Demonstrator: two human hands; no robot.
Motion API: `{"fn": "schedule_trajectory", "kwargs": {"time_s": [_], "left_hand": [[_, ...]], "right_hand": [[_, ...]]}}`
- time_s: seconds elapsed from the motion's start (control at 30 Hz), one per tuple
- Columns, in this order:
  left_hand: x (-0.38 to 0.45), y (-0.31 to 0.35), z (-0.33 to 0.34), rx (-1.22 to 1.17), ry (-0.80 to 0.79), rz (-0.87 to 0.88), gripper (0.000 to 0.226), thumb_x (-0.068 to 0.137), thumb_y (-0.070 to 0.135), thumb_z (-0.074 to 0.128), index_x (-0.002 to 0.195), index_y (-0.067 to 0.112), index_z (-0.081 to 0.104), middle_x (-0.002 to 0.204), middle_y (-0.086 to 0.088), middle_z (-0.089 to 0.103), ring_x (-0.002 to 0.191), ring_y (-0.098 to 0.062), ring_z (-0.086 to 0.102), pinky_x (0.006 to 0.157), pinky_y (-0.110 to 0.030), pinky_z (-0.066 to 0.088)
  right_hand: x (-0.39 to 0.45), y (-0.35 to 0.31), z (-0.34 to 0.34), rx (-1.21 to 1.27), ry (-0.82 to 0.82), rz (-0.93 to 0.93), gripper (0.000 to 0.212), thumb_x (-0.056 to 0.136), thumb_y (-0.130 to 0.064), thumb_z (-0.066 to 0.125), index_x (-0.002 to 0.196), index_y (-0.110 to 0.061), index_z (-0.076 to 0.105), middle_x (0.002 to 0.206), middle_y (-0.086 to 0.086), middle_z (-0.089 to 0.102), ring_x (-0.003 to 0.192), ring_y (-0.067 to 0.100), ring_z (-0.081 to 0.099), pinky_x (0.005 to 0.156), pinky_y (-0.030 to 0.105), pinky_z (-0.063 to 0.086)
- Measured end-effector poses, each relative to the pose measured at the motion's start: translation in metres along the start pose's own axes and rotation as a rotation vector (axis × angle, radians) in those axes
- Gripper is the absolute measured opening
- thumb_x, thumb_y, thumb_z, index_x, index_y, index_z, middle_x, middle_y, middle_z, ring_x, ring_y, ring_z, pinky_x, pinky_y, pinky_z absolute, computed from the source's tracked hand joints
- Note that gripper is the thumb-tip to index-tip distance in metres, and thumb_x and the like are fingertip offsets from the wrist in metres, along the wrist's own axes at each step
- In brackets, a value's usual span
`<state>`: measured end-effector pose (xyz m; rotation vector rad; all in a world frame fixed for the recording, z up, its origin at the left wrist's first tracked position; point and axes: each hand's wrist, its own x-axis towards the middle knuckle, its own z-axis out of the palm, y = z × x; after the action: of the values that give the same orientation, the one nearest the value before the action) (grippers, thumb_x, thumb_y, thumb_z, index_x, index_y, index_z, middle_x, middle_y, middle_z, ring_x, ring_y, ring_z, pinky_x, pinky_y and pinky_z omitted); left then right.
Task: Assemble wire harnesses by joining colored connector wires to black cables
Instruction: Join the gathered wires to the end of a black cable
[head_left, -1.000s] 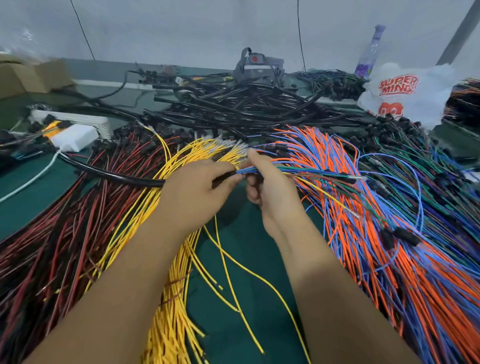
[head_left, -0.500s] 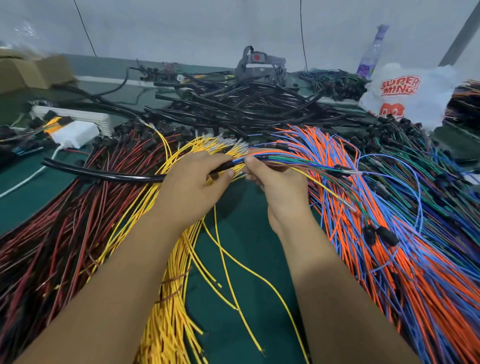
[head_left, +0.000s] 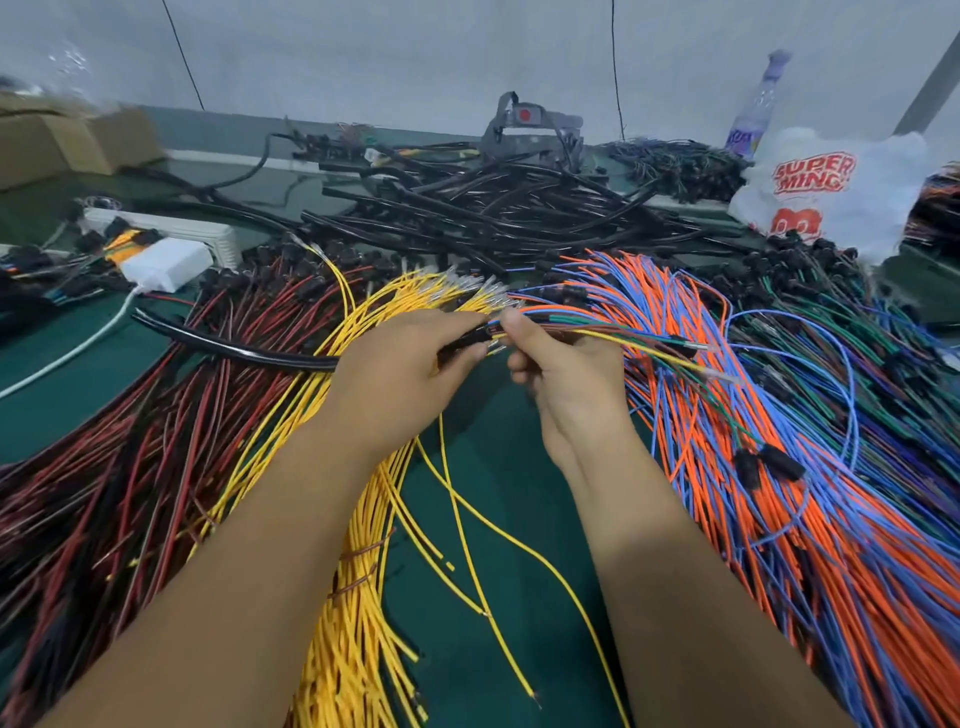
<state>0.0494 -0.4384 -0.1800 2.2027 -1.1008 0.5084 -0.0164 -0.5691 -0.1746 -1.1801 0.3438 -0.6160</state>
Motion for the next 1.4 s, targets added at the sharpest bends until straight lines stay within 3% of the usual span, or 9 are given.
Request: {"fn": "schedule_trajectory", "kwargs": {"time_s": [0.13,0.3,0.43,0.57,0.7,0.93,1.03,1.23,1.4], "left_hand": [[0.0,0.0,-0.002,0.023,-0.024,0.012,0.024,0.096,0.033,0.052,0.119,0.03,0.06,0.087,0.002,0.061,0.089,-0.02,0.051,0.067,-0.037,0.044],[-0.001,-0.001,-0.002,0.041,-0.033,0.036,0.012,0.093,0.033,0.056,0.1,0.026,0.063,0.081,0.008,0.06,0.075,-0.013,0.05,0.056,-0.031,0.039],[0.001,-0.001,-0.003,0.008,0.01,0.024,0.013,0.094,0.033,0.056,0.092,0.024,0.064,0.077,0.01,0.058,0.073,-0.012,0.05,0.055,-0.03,0.036],[0.001,0.0,-0.001,0.01,0.029,-0.011,0.02,0.097,0.036,0.049,0.098,0.023,0.065,0.084,0.008,0.063,0.081,-0.014,0.054,0.059,-0.034,0.043],[0.001,-0.004,-0.002,0.052,0.042,-0.022,0.022,0.098,0.04,0.046,0.096,0.025,0.061,0.083,0.008,0.061,0.078,-0.012,0.05,0.053,-0.025,0.032],[0.002,-0.006,-0.001,0.048,0.033,-0.082,0.022,0.093,0.044,0.053,0.106,0.03,0.065,0.084,0.006,0.058,0.084,-0.018,0.052,0.059,-0.031,0.035],[0.004,-0.008,-0.003,0.082,0.046,-0.059,0.029,0.094,0.041,0.054,0.118,0.029,0.066,0.081,0.004,0.049,0.084,-0.02,0.048,0.062,-0.032,0.031],[0.004,-0.007,-0.005,0.008,0.033,-0.087,0.029,0.096,0.04,0.05,0.116,0.026,0.066,0.084,0.002,0.057,0.084,-0.017,0.048,0.068,-0.035,0.037],[-0.002,-0.005,-0.007,-0.075,0.022,-0.111,0.02,0.098,0.036,0.048,0.105,0.026,0.064,0.076,0.006,0.06,0.071,-0.013,0.049,0.06,-0.034,0.04]], "right_hand": [[0.001,0.0,0.001,0.02,-0.013,0.007,0.014,0.082,-0.011,0.075,0.071,-0.015,0.067,0.061,0.001,0.064,0.044,0.007,0.049,0.043,0.017,0.038],[-0.001,0.007,0.002,-0.185,0.012,-0.06,0.02,0.077,-0.015,0.08,0.063,-0.018,0.066,0.054,-0.006,0.061,0.044,0.004,0.049,0.042,0.015,0.038],[0.0,0.005,0.002,-0.18,-0.041,-0.03,0.017,0.078,-0.019,0.079,0.066,-0.017,0.067,0.057,-0.005,0.064,0.046,0.005,0.053,0.044,0.015,0.039],[0.001,0.002,0.0,-0.001,-0.114,0.06,0.01,0.085,-0.015,0.072,0.078,-0.017,0.066,0.065,-0.004,0.064,0.053,0.009,0.055,0.052,0.02,0.045],[0.004,-0.002,0.0,0.283,-0.028,0.106,0.007,0.09,-0.008,0.065,0.083,-0.009,0.063,0.066,0.002,0.066,0.055,0.013,0.064,0.053,0.02,0.051],[0.004,-0.005,-0.002,0.334,0.008,0.137,0.025,0.094,-0.029,0.059,0.083,-0.008,0.065,0.07,0.007,0.067,0.056,0.016,0.062,0.054,0.022,0.052],[0.002,-0.006,-0.002,0.302,-0.016,0.096,0.002,0.091,-0.013,0.063,0.089,-0.012,0.064,0.077,0.003,0.066,0.064,0.014,0.061,0.059,0.021,0.051],[0.0,-0.009,-0.007,0.204,-0.189,0.05,0.02,0.091,-0.001,0.054,0.079,-0.016,0.06,0.084,0.003,0.067,0.077,0.016,0.062,0.069,0.022,0.05],[-0.002,-0.014,-0.007,0.219,-0.265,0.092,0.023,0.089,-0.006,0.041,0.069,-0.012,0.053,0.077,0.003,0.061,0.067,0.016,0.054,0.072,0.029,0.043]]}}
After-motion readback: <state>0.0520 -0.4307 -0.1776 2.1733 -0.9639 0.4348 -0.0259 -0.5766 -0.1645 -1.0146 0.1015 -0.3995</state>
